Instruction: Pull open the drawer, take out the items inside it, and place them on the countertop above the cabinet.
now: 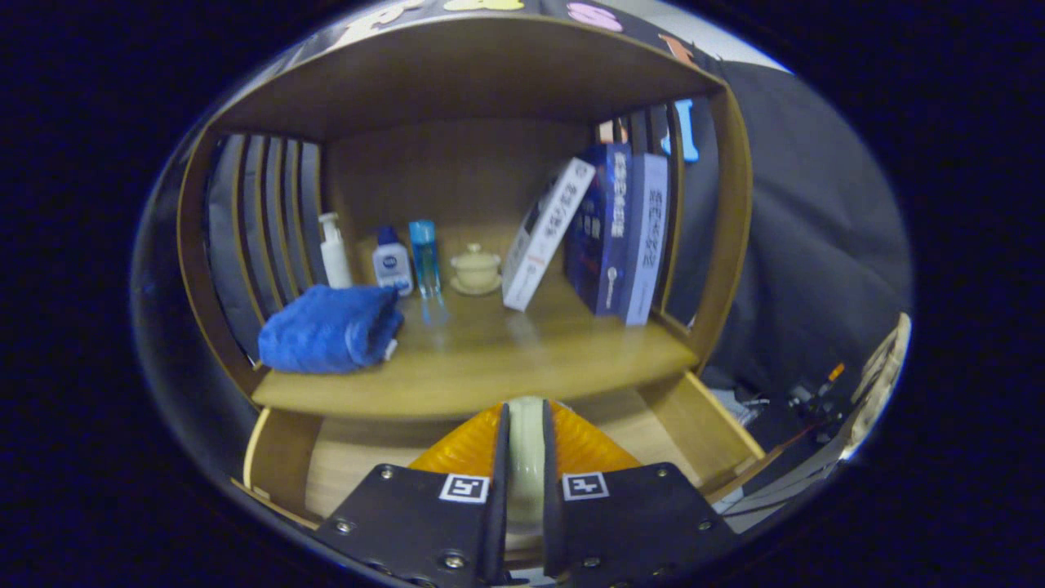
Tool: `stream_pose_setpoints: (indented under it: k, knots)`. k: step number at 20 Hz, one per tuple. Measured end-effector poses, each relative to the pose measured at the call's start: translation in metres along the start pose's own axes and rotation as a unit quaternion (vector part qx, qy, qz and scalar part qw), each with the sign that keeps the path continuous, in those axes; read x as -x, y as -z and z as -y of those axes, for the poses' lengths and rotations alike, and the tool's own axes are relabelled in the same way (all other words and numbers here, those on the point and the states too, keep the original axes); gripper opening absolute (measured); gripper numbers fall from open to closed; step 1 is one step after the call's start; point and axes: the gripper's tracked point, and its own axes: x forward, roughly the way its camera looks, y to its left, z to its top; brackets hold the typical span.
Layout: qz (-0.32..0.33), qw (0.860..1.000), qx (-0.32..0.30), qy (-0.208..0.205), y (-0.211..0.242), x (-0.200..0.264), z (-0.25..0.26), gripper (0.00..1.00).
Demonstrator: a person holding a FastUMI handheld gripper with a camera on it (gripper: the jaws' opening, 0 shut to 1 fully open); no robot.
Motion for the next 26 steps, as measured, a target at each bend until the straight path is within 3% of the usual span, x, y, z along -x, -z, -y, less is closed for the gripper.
stream_pose_setpoints:
  k: [4,7,11,22,26]
  knots:
    - [0.024,0.999,-0.01,-0.028,-0.033,-0.02,-0.021,0.18]
    - [0.015,0.999,-0.009,-0.044,-0.032,-0.047,-0.034,0.18]
    - [-0.023,0.999,0.006,-0.035,-0.014,-0.071,-0.038,0.19]
    - [-0.048,0.998,-0.019,0.02,0.018,-0.021,-0.029,0.19]
    - [-0.089,0.994,-0.016,0.056,0.048,-0.002,-0.018,0.34]
